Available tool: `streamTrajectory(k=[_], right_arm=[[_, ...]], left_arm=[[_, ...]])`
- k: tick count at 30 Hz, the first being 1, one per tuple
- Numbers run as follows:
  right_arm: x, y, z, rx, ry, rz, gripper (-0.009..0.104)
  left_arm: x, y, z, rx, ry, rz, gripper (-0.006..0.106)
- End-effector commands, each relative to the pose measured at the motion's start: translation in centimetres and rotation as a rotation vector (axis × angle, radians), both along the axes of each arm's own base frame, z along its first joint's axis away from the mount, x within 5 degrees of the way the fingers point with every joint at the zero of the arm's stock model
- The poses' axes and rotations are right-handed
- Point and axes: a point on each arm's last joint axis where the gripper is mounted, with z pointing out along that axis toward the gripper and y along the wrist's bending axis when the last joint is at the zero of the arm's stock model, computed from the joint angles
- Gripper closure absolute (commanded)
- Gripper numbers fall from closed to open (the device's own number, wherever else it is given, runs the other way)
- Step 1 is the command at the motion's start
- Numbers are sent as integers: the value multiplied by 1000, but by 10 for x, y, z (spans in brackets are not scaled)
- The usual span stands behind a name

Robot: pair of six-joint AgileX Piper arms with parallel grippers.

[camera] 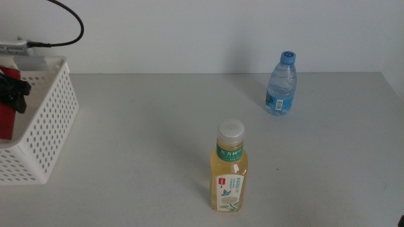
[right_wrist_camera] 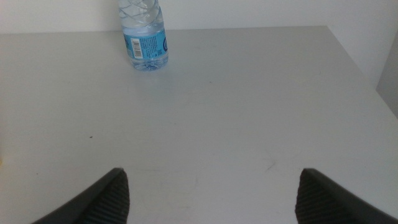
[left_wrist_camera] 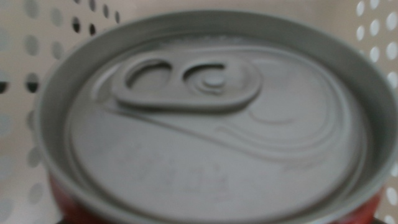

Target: Use arms to grab the bottles and put them into the dustbin to the left of the table.

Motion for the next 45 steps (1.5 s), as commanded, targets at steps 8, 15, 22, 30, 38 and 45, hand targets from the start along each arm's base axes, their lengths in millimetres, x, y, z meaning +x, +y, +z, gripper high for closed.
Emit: streamTrajectory(k=[8,15,22,30,38,45], right_arm=[[0,0,11,-8,-105,5,1],[0,0,11,-8,-105,5,1],[0,0,11,-8,-105,5,1],[0,0,11,-8,-105,5,1],[0,0,11,-8,-105,5,1],[0,0,11,-8,-105,5,1]], left_arm=[[10,3,6,23,-63,5,102],[13,4,-6,15,-36,5,102],[17,5,-19,-7,-11,31,97],[18,4,-25,-31,-4,37,65],[21,6,-1,-17,3,29,11],[17,1,30,-65,36,35,7]])
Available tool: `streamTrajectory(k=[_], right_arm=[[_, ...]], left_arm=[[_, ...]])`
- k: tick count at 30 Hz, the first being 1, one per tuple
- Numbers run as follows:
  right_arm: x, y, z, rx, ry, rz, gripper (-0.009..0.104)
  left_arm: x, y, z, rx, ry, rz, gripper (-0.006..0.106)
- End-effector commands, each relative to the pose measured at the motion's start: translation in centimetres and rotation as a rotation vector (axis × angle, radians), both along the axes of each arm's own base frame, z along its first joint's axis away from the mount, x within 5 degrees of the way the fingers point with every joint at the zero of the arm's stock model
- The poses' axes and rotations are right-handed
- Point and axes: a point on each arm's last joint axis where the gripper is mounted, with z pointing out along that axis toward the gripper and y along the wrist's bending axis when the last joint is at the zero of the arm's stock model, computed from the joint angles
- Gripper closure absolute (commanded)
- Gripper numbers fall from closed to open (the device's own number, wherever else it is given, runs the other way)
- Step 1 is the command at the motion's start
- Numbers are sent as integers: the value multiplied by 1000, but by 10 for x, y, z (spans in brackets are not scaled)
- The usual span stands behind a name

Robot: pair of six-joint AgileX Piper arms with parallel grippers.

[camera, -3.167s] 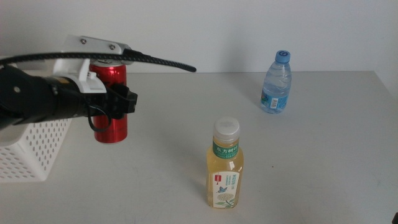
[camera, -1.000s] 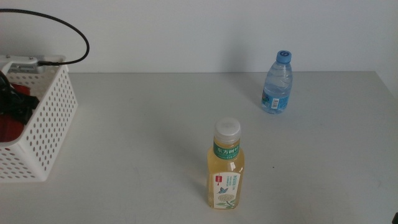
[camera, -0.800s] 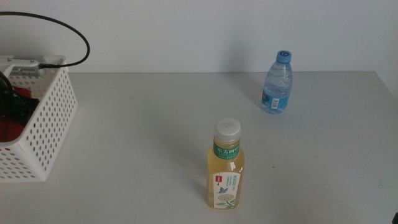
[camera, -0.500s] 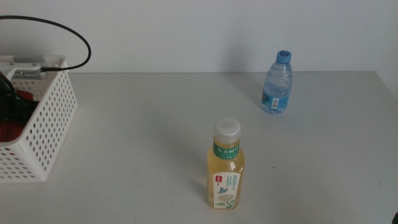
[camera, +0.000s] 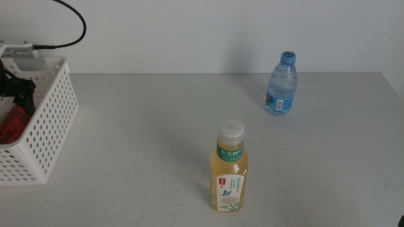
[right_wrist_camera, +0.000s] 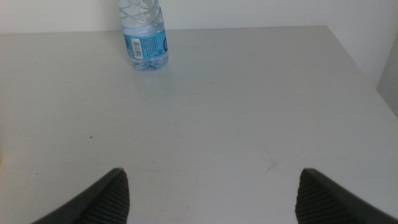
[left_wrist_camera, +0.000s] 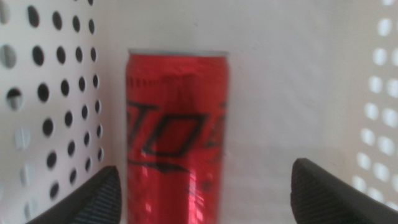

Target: Use arms to grab the bottles and put them into the dustbin to the left of the table.

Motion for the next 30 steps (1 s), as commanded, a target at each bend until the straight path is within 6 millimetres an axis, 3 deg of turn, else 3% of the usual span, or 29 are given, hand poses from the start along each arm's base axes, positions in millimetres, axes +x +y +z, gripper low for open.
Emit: streamTrajectory(k=[1,6,12,17,23,30], right_arm=[[0,0,11,-9,-105,5,1],[0,0,11,-9,-105,5,1],[0,0,11,-9,-105,5,1],[0,0,11,-9,-105,5,1],[0,0,11,-9,-105,5,1],[0,0,11,-9,-105,5,1]], left_arm=[[-9,-6,54,-17,-100,29,7],[-28,-21,98,-96,-179,40,8],[-71,-43,163,-92,-296,-19,8],[-116,-83,205,-62,-434,-135,8],[-157,-141,212,-101,-640,-395,8],[-210,-178,199,-182,-697,-507,8]])
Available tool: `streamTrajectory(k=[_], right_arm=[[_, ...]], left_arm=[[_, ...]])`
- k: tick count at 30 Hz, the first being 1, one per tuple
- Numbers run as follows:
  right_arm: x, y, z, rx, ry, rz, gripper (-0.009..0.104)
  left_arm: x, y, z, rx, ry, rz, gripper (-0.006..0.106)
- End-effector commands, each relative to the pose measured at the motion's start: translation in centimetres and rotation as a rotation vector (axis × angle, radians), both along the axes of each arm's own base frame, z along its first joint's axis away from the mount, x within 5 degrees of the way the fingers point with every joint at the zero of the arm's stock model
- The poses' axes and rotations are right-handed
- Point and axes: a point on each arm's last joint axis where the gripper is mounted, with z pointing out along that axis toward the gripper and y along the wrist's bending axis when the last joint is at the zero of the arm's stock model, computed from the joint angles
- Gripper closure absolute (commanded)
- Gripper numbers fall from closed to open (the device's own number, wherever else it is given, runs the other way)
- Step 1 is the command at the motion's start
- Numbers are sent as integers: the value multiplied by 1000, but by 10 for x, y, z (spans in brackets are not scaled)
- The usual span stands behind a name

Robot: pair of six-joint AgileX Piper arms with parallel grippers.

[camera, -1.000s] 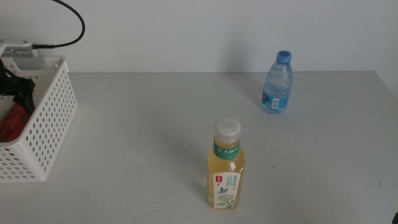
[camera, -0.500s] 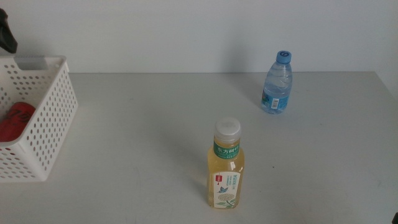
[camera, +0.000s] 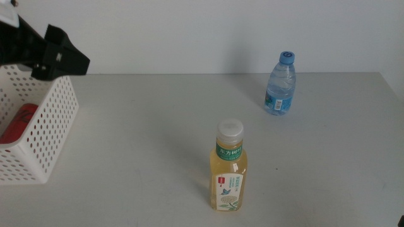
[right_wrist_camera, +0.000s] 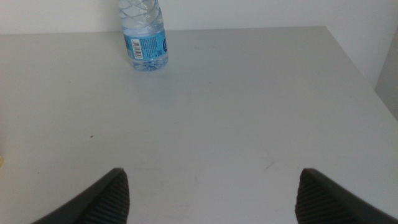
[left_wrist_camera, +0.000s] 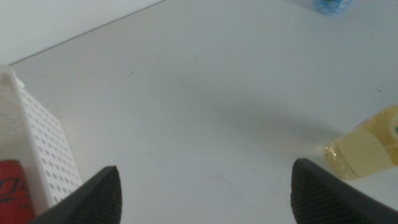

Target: Use arms to grab the bottles and put them into the dustbin to the left of the table.

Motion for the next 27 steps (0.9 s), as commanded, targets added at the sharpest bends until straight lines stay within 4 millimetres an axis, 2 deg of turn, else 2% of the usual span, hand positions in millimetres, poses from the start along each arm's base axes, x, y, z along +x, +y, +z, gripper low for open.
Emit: streamTrajectory(k=[1,5,7,11,18,23,27], right_arm=[[0,0,11,-9,-105,5,1],[0,0,11,-9,-105,5,1],[0,0,11,-9,-105,5,1],[0,0,11,-9,-105,5,1],[0,0,11,-9,-105,5,1],[0,0,11,-9,-105,5,1],[0,0,11,-9,-105,5,1]], left_arm=[[-22,-11,10,-52,-118,-31,8],[-51,-23,-14,-56,-176,-56,8],[-62,-29,-35,-69,-192,-52,8],[-76,-49,-79,-124,-248,-90,8],[-97,-75,-136,-265,-232,-178,8],[-111,-78,-165,-417,-304,-228,8],[-119,-74,-176,-516,-438,-278,8]])
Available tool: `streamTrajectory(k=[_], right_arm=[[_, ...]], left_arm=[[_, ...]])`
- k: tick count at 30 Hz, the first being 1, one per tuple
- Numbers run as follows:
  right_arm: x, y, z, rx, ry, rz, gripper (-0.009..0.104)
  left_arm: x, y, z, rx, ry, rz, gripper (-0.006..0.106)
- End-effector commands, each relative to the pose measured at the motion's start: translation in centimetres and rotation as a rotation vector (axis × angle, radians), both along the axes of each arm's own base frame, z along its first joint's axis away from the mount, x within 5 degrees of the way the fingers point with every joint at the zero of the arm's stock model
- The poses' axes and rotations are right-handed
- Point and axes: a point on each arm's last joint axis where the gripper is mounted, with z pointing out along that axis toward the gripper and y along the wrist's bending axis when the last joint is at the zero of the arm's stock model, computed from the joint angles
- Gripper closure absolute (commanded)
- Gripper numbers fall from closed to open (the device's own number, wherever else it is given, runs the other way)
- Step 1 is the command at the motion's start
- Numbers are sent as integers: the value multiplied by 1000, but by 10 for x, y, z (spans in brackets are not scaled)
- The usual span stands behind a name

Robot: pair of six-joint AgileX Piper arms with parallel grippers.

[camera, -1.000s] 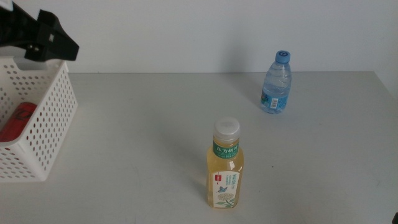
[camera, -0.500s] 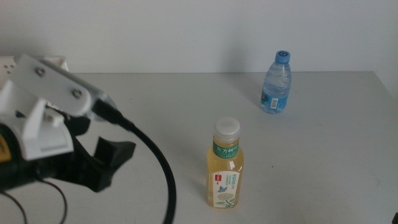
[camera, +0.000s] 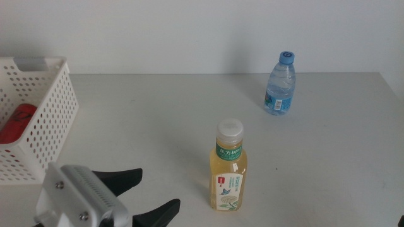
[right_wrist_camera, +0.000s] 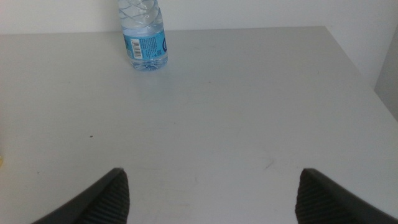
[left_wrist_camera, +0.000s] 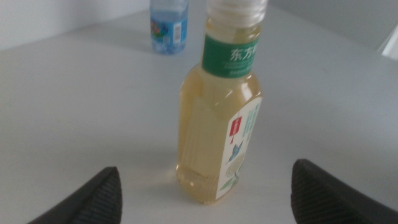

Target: Use arms to grab the bottles and put them into the dustbin to the left of the table.

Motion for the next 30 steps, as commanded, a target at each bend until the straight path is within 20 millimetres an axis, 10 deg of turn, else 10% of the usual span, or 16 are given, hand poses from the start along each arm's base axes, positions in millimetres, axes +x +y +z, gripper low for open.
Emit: streamTrajectory(k=[1,15,30], right_arm=[[0,0,11,-9,-105,5,1],[0,0,11,-9,-105,5,1],[0,0,11,-9,-105,5,1]], left_arm=[[-4,-1,12,-165,-138,-29,8],[-15,13,-23,-131,-90,-1,8],[23,-31,-32,-96,-110,-72,8]])
